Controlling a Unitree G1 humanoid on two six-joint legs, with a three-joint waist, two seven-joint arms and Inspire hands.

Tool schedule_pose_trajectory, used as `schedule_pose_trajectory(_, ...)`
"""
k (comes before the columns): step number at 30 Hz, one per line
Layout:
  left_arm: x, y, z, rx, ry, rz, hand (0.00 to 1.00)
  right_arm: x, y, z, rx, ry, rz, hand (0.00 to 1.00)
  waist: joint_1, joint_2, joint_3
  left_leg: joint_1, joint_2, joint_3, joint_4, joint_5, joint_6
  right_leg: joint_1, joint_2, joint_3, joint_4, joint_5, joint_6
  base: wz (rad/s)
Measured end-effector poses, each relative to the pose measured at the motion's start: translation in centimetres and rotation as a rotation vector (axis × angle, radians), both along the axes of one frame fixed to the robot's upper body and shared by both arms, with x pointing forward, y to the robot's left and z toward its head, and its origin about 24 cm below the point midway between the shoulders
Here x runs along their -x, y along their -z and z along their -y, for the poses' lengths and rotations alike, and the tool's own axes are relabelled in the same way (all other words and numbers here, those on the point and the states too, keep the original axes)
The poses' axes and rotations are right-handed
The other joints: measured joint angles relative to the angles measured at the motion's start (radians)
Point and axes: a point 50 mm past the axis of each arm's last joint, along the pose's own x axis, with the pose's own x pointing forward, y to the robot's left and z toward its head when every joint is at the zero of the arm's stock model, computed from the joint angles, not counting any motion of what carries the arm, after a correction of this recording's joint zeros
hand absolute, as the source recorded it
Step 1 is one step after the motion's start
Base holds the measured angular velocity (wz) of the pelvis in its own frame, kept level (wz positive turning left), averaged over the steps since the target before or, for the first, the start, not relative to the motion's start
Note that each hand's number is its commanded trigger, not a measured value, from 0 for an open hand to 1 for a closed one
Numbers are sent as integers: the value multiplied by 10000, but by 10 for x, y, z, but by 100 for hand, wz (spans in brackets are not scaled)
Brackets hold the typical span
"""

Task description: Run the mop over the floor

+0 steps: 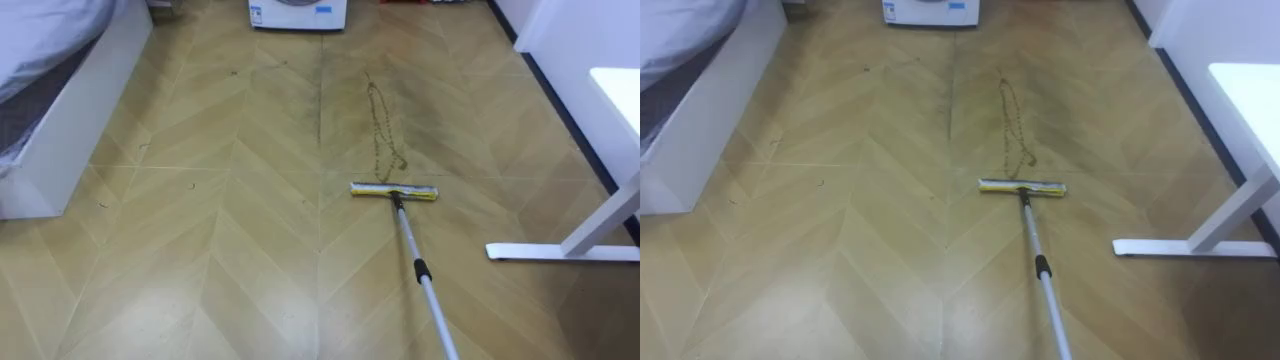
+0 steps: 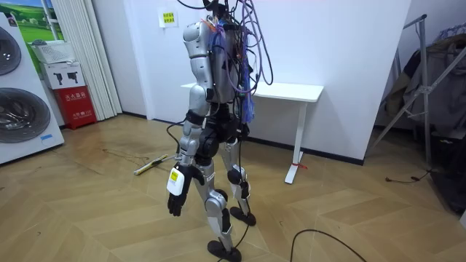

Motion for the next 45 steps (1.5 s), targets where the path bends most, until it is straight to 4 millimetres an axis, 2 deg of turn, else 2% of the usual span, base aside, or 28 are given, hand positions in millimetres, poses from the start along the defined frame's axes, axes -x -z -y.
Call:
schedule_pose_trajectory(21,8,2,2,91,-87,-291,0,13,1,0,-211,128,-632,100,-12,-90,-7,38,-1,-107,11,1,-6,99,-4,-129,-9,-2,4,1)
schedule_pose_trajectory(31,-9,2,4,195,202,20,0,6,1,0,-201,250,-519,100,-25,-66,-17,-734,-13,-117,300,-7,-23,-530,-25,-175,33,-11,-27,1)
schedule_pose_trajectory(32,-10,2,4,206,211,45,0,7,1,0,-200,285,-573,100,-30,-69,-41,-860,-12,-117,372,-7,-23,-659,-32,-183,66,-13,-31,3)
schedule_pose_trajectory(36,-16,2,4,346,254,145,0,7,1,-1,-243,520,-545,100,-62,-110,-59,-1340,-10,-24,682,-8,-21,-1146,-104,-272,473,-75,-52,9)
schedule_pose_trajectory(39,-17,3,4,389,256,78,0,9,2,-2,-327,836,-573,100,-96,-86,-15,-1764,-48,49,1076,-25,-11,-1503,-246,-461,956,-238,-59,22)
schedule_pose_trajectory(40,-18,3,4,389,249,61,0,10,2,-2,-360,987,-618,100,-117,-119,-15,-1978,-104,61,1255,-80,-1,-1722,-346,-489,1238,-431,-63,25)
schedule_pose_trajectory(45,-16,4,5,508,190,-165,0,18,2,-2,-385,1491,-971,100,12,9,42,-3324,-132,15,2724,-697,-13,-3057,-574,-413,2766,-1233,-126,9)
